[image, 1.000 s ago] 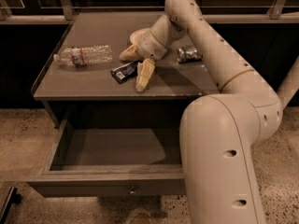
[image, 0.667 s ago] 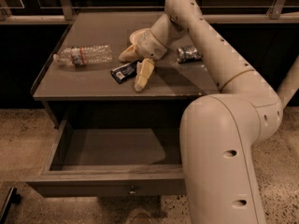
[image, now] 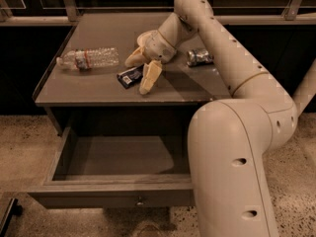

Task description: Place rxbar blueberry into top drawer

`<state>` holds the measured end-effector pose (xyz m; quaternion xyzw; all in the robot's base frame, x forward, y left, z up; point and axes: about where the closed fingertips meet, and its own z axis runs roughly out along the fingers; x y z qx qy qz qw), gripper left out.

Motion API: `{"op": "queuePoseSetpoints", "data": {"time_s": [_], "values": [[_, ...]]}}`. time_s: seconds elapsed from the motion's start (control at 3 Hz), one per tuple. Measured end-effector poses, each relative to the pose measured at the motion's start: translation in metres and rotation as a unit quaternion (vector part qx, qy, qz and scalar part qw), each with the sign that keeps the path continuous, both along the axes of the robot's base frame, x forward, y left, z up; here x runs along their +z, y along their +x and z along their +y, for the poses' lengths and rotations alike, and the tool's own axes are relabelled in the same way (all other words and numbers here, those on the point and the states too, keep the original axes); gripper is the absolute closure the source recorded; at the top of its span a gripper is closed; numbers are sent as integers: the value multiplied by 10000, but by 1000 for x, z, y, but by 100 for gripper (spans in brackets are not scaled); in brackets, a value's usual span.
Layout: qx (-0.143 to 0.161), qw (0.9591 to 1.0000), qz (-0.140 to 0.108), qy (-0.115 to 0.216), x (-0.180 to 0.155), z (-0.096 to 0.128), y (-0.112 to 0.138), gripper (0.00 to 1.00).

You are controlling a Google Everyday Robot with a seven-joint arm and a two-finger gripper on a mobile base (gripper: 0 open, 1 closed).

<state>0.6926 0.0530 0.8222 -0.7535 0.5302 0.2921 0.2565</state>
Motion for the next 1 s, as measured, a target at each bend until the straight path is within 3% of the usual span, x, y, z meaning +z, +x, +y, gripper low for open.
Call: {"op": "queuePoseSetpoints", "data": {"time_s": [0.33,1.0], "values": [[-10,10000,-17,2,6,-1,0,100],[-304,9972,-553,-390,57,-13,-21,100]]}}
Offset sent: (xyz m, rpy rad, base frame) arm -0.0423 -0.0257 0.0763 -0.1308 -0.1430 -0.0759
